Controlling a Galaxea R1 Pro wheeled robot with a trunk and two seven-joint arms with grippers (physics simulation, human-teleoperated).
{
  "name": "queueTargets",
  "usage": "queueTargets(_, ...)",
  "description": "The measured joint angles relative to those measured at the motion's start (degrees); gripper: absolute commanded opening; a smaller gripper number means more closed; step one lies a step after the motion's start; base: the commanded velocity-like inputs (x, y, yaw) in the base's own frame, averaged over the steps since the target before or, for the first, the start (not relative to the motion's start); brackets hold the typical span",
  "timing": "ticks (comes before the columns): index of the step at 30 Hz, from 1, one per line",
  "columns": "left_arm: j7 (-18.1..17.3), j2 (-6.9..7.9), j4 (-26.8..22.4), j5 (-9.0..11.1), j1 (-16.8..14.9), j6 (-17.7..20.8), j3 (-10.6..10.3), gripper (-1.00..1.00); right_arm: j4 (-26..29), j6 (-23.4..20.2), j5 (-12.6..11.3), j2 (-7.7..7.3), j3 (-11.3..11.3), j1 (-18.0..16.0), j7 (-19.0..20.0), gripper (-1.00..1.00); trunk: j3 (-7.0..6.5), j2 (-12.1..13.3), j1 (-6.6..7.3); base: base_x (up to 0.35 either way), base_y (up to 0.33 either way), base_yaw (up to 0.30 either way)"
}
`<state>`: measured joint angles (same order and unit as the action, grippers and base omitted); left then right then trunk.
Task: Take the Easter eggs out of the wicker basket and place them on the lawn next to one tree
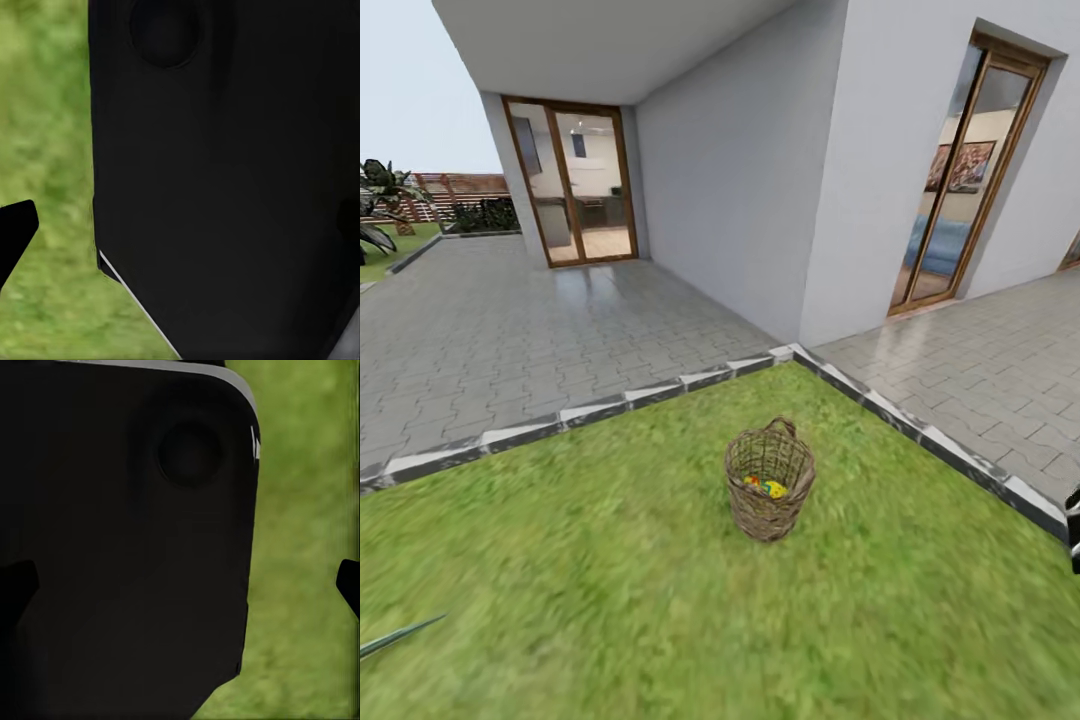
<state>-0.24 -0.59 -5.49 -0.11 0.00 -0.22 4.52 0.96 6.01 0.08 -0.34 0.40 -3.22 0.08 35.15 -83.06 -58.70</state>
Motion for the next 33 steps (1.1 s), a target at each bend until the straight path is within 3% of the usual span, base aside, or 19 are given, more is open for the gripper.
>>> queueTargets(7, 0.00, -0.80, 0.09, -0.31, 0.00, -0.01, -0.26, 1.00, -0.03, -0.01, 0.00, 0.04, -0.01, 0.00, -0.06, 1.00, 0.00, 0.00, -0.01, 0.299, -0.187, 0.020)
queueTargets(13, 0.00, -0.88, 0.09, -0.43, 0.00, -0.02, -0.30, 1.00, -0.05, 0.05, 0.00, 0.00, -0.06, -0.01, -0.08, 1.00, 0.00, 0.00, -0.02, 0.182, -0.298, 0.242)
queueTargets(28, 0.00, -0.84, 0.02, -0.39, 0.00, -0.02, -0.27, 1.00, -0.05, 0.06, 0.00, 0.02, -0.07, -0.01, -0.29, 1.00, 0.00, 0.00, -0.03, 0.021, -0.341, 0.293)
queueTargets(33, 0.00, -0.80, -0.01, -0.31, 0.00, -0.07, -0.21, 1.00, -0.03, 0.04, -0.02, 0.00, -0.07, -0.01, -0.31, 1.00, 0.00, 0.00, -0.03, 0.000, -0.139, 0.174)
